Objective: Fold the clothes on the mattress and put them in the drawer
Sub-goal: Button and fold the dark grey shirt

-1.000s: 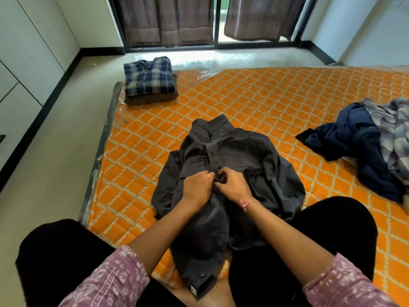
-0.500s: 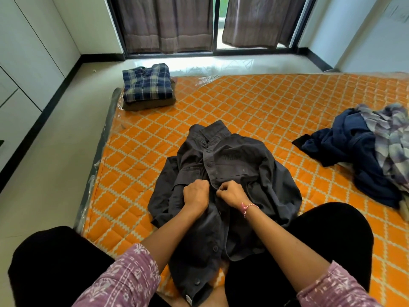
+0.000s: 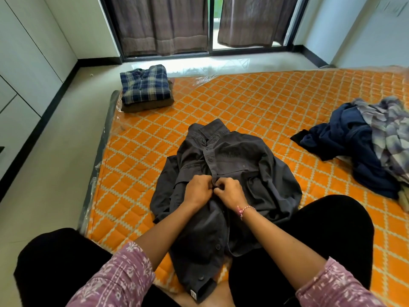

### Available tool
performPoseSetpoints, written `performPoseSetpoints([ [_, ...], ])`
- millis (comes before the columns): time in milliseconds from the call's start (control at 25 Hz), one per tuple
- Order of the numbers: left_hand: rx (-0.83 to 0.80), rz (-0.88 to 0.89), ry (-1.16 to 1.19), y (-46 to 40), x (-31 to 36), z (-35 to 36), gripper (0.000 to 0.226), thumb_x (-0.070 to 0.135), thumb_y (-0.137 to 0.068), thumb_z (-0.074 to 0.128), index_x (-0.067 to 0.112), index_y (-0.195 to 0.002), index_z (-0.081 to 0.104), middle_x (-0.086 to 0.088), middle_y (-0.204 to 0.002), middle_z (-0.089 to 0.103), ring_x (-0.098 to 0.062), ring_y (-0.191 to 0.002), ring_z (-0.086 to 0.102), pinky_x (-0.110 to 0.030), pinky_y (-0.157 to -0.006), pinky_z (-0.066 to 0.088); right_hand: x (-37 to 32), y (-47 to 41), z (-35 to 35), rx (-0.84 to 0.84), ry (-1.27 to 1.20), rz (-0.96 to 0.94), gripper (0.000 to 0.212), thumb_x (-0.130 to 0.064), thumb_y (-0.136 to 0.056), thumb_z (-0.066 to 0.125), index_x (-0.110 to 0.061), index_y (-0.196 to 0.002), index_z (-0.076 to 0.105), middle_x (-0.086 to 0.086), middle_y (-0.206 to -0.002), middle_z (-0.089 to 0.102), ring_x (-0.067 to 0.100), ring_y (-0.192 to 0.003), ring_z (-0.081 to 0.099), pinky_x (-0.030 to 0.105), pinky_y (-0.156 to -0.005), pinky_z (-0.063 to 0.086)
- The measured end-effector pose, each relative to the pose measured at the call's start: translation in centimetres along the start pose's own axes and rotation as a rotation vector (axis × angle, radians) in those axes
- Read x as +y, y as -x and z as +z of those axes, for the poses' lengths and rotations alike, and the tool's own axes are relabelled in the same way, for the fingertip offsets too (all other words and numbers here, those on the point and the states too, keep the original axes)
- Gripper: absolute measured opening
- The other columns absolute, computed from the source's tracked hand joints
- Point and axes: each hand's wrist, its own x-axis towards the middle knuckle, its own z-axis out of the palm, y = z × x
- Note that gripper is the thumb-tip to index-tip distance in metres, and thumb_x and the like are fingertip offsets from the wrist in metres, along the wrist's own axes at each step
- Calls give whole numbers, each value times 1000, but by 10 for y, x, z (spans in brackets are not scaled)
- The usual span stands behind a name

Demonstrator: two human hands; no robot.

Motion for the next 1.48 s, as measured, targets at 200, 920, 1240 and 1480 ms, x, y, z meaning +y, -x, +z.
performPoseSetpoints([
  [200,-42,-239,654,3,-6,-31,2,0,-80,70,1,-80,71,-2,-62,62,-5,-53,54,-10,-48,41,-10,-2,-21,-101,-650,215,26,-2,-86,63,-15,-66,54,0,-59,52,7,-49,50,19,-43,43],
  [920,173,-231,583,11,29,-40,12,2,-78,71,9,-69,71,-12,-73,71,-17,-66,67,-31,-70,58,-28,6,-41,-71,-801,231,19,3,-87,56,-7,-74,65,6,-66,58,11,-56,52,19,-47,46],
  [1240,250,-150,595,6,30,-42,6,3,-79,71,4,-84,74,-6,-80,71,-14,-74,66,-24,-72,55,-26,3,-59,-251,-1013,264,10,1,-90,57,-3,-84,64,2,-63,67,4,-52,64,16,-54,55],
  [1480,239,-415,1062,8,34,-36,7,4,-87,64,4,-81,69,-5,-73,64,-13,-67,62,-24,-67,56,-36,-5,-54,-86,-503,51,10,-4,-83,70,-6,-76,63,4,-68,59,9,-63,57,16,-52,54],
])
